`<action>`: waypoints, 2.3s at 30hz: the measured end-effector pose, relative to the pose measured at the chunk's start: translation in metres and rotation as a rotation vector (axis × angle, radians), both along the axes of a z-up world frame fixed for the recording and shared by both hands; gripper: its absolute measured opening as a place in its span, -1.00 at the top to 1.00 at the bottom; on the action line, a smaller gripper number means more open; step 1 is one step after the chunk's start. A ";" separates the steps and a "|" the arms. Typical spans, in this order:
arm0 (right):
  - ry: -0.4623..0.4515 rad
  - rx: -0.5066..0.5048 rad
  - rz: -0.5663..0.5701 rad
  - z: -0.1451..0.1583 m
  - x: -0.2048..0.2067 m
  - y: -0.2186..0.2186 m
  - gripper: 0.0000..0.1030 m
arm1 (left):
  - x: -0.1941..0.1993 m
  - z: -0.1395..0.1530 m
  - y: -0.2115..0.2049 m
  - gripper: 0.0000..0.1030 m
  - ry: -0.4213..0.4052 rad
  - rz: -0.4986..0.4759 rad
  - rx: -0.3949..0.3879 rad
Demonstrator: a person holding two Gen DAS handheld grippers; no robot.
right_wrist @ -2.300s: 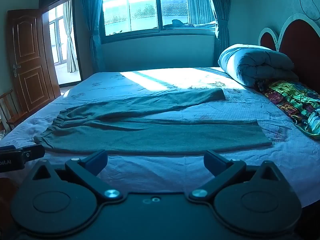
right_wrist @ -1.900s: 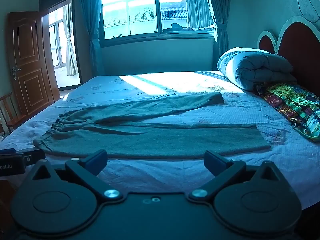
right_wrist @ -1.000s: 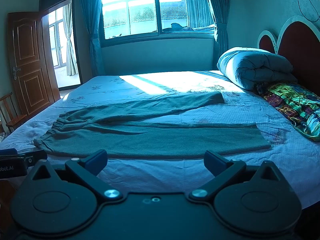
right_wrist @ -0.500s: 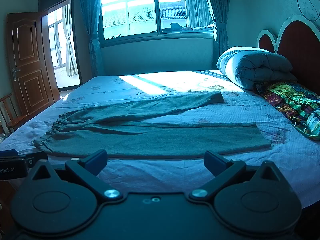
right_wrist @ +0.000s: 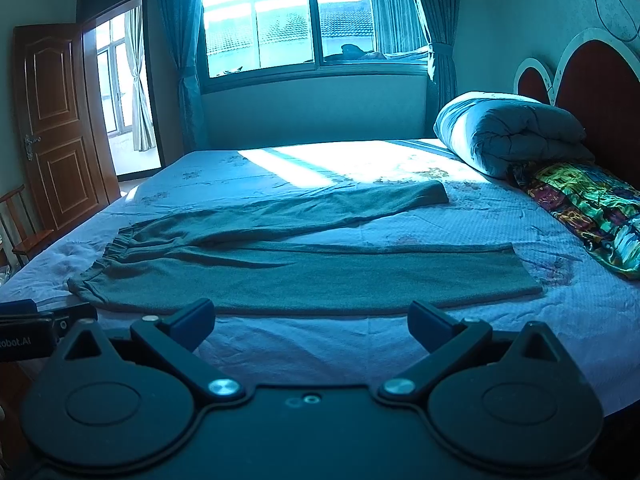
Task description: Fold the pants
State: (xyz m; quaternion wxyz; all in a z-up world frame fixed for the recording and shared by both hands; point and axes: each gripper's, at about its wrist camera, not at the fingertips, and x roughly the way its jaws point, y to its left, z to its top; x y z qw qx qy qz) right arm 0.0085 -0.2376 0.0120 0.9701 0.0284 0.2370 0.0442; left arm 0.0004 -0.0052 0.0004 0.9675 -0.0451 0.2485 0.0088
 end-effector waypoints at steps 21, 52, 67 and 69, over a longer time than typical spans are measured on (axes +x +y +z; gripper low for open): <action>0.003 0.005 0.003 -0.001 0.001 -0.001 -0.89 | 0.002 -0.002 -0.002 -1.00 0.002 0.001 0.004; -0.009 0.101 0.131 0.002 0.071 -0.004 -0.86 | 0.069 -0.023 0.049 -1.00 0.080 0.095 -0.004; 0.010 -0.006 0.308 -0.006 0.275 0.070 -0.70 | 0.248 -0.050 0.178 -1.00 0.131 0.156 0.051; 0.032 -0.029 0.326 -0.013 0.309 0.080 -0.59 | 0.278 -0.055 0.205 -1.00 0.132 0.159 0.052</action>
